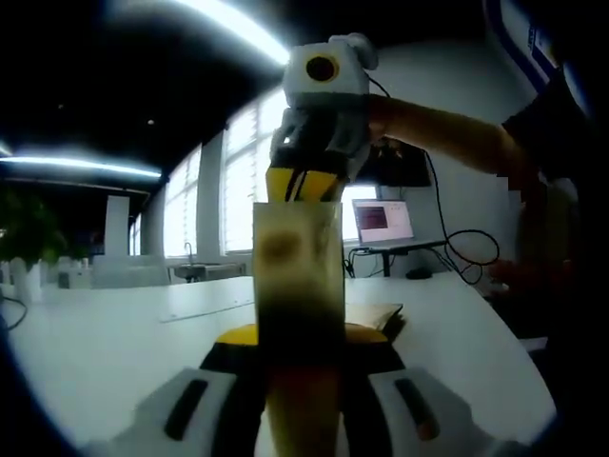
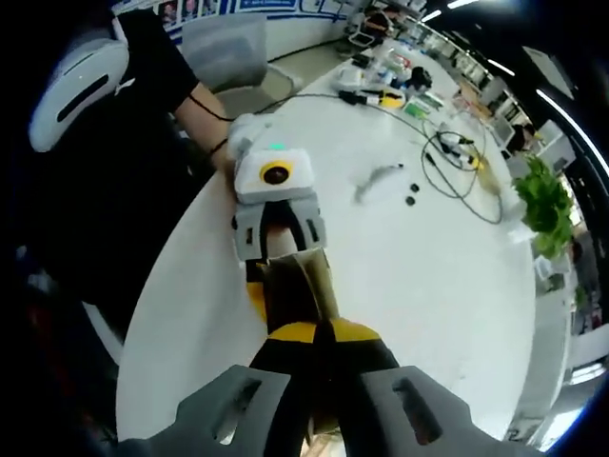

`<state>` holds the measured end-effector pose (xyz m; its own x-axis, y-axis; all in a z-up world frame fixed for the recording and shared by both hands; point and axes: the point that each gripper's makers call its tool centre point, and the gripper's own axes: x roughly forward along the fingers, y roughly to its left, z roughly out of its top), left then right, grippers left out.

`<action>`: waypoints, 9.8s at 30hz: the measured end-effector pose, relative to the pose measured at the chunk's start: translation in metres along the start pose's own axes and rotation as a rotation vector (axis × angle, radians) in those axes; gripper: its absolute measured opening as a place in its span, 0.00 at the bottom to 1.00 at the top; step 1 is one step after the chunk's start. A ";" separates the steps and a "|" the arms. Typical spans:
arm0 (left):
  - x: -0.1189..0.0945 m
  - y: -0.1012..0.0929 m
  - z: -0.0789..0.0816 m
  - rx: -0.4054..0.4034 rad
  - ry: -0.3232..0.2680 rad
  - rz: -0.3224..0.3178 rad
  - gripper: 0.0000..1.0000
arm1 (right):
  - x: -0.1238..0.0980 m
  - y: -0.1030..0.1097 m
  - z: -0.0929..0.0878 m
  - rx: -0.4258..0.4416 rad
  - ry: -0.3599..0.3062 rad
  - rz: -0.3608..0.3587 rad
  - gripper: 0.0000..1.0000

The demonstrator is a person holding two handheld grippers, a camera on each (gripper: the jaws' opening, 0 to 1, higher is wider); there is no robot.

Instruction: Extract single mask from mask box in order stack masks on table

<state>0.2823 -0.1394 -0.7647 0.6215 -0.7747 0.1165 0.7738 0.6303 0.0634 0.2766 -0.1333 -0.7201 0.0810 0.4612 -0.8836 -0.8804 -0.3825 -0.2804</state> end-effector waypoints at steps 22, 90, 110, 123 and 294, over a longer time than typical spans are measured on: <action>0.000 0.000 0.000 -0.005 0.005 0.002 0.31 | -0.023 -0.011 0.010 0.025 -0.069 -0.115 0.00; 0.001 0.003 -0.002 -0.022 0.011 0.012 0.31 | -0.211 -0.032 0.032 0.311 -0.677 -0.908 0.00; 0.001 0.003 -0.003 -0.024 0.011 0.014 0.31 | -0.254 -0.023 0.024 0.356 -0.725 -1.075 0.00; 0.000 0.003 -0.003 -0.022 0.012 0.015 0.31 | -0.268 -0.013 -0.001 0.416 -0.718 -1.144 0.00; 0.000 0.005 -0.003 -0.021 0.016 0.018 0.31 | -0.030 0.106 -0.136 0.587 -0.229 -0.924 0.19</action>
<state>0.2861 -0.1367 -0.7670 0.6368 -0.7643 0.1016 0.7650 0.6428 0.0405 0.2449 -0.2962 -0.7746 0.7830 0.5329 -0.3207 -0.6158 0.5922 -0.5196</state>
